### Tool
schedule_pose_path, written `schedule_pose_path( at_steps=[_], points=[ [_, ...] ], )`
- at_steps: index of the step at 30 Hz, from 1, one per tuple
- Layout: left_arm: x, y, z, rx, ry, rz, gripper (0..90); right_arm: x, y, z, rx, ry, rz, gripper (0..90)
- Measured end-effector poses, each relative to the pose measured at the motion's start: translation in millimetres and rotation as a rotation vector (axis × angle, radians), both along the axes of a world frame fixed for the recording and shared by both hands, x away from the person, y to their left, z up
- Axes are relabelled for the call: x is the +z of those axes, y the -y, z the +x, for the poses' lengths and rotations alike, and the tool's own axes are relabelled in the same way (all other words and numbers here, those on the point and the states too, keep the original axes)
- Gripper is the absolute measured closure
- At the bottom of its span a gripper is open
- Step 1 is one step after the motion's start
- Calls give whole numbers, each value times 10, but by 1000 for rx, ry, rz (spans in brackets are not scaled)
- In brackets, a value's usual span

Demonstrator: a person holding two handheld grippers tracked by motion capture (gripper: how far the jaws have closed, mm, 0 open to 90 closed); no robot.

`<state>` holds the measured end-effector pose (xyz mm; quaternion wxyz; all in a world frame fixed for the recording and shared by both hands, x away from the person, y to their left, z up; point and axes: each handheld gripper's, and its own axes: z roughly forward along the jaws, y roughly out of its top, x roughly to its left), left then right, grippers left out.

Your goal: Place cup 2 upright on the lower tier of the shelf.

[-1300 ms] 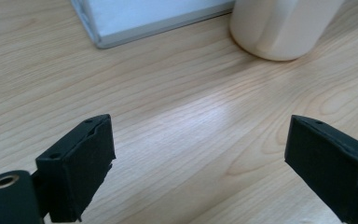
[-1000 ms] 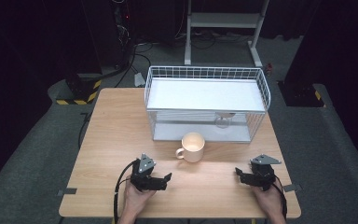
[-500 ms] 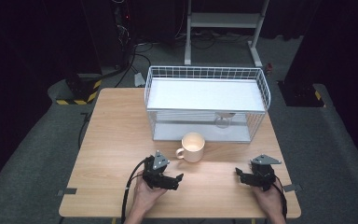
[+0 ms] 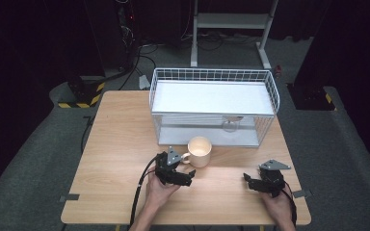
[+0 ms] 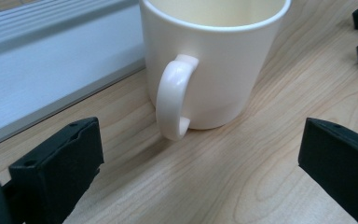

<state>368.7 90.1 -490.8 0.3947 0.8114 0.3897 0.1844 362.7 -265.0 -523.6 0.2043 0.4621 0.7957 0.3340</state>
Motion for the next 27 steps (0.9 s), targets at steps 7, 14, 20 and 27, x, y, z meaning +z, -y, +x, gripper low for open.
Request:
schedule_pose_path(
  at_steps=[7, 14, 20, 27],
  points=[
    [1, 82, 127, -12, -21, 9, 3, 0, -1, -1, 0, 0, 0, 249],
    [25, 142, 212, -15, -14, -15, 3, 0, 0, 0, 0, 0, 0, 249],
    [72, 200, 303, -18, -29, -26, 3, 0, 0, 0, 0, 0, 0, 249],
    [35, 235, 350, -23, -24, -31, 3, 0, 0, 0, 0, 0, 0, 248]
  ],
)
